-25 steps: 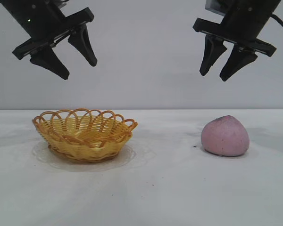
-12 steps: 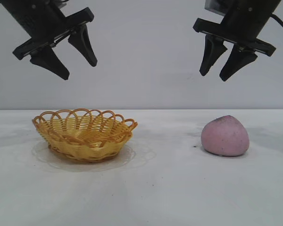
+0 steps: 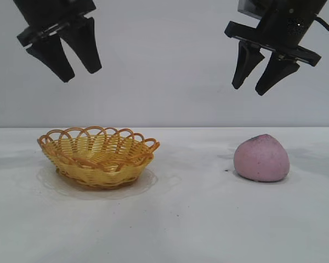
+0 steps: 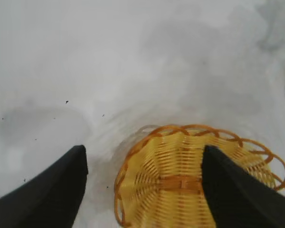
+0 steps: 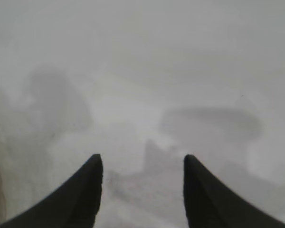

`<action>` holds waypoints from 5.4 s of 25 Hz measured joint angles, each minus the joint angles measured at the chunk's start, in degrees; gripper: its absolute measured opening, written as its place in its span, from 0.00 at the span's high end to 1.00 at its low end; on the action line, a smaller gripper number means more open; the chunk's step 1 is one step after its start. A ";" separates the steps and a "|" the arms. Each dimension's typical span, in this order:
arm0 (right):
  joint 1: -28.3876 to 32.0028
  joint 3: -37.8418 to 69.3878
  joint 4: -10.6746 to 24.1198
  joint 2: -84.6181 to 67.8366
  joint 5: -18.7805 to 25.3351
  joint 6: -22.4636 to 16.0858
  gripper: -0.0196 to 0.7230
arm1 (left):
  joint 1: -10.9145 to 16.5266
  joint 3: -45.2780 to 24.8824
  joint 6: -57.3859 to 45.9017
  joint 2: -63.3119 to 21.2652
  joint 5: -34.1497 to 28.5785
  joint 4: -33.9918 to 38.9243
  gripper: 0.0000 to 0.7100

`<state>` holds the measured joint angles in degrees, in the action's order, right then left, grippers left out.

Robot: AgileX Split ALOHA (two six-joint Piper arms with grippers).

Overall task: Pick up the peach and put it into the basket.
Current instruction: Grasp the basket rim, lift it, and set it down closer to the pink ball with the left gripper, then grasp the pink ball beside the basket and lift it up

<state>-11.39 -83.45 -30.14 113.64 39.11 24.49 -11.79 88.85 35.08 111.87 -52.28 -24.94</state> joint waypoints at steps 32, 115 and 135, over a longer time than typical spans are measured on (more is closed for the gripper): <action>0.00 0.00 0.00 0.00 0.56 0.00 0.51 | -5.00 22.05 -7.60 22.90 -18.87 16.30 0.89; 0.00 0.00 -0.21 0.00 1.33 0.00 0.51 | -1.79 6.73 -29.93 6.97 -16.88 22.79 0.43; 0.00 0.00 -0.21 0.00 1.47 0.00 0.51 | 8.09 -12.89 -33.30 -13.85 -16.91 25.89 0.43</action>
<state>-11.39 -83.45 -30.35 113.64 40.58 24.49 -3.70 75.96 1.78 98.02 -69.18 0.95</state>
